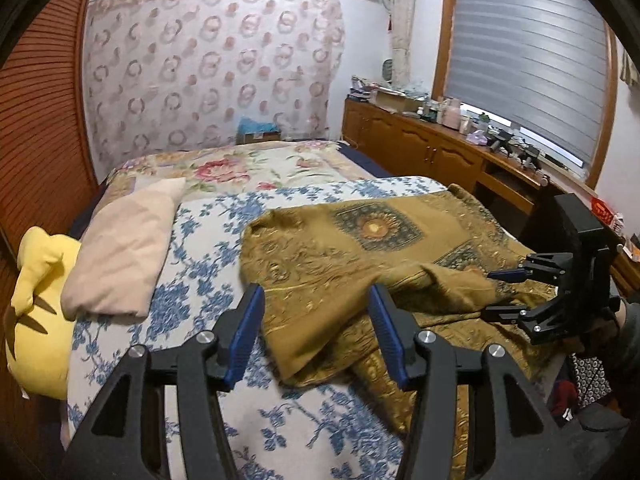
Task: Fold small clothes
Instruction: 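Grasp the shirt fold with the right tool and fold it over the bundle, then release the shirt with the right tool and pull both tools back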
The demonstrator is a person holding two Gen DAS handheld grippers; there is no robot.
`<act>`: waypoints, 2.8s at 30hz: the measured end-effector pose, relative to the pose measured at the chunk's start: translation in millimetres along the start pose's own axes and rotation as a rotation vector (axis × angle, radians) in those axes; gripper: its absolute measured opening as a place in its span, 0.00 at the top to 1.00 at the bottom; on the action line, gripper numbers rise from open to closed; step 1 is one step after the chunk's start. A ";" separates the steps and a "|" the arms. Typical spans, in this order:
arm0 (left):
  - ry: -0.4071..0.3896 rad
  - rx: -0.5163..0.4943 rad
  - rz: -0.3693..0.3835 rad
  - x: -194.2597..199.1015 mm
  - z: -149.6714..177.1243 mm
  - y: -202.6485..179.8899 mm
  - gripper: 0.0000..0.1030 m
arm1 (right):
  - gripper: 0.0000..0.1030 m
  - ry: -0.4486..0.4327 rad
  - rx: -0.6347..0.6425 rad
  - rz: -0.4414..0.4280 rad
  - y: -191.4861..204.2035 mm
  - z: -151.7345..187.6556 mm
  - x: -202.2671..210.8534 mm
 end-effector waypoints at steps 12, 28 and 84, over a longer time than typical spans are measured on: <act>0.006 0.018 -0.018 -2.2 7.6 9.2 0.49 | 0.69 0.024 0.032 0.004 2.4 1.0 -6.9; 0.007 0.025 -0.019 -3.8 10.4 12.1 0.49 | 0.94 -0.230 0.091 0.010 24.2 -33.3 58.5; 0.017 -0.038 0.033 -7.5 14.4 -34.2 0.49 | 0.47 -0.095 0.081 -0.019 0.7 -42.8 24.1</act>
Point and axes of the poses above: each gripper's, at about its wrist camera, not at the fingertips, and x roughly against the way its jaws point, y to its left, z to its underside, the point moved 2 cm from there along -x, roughly the way its jaws point, and after that the axes turned 10 degrees about -z, right-handed, at the moved point
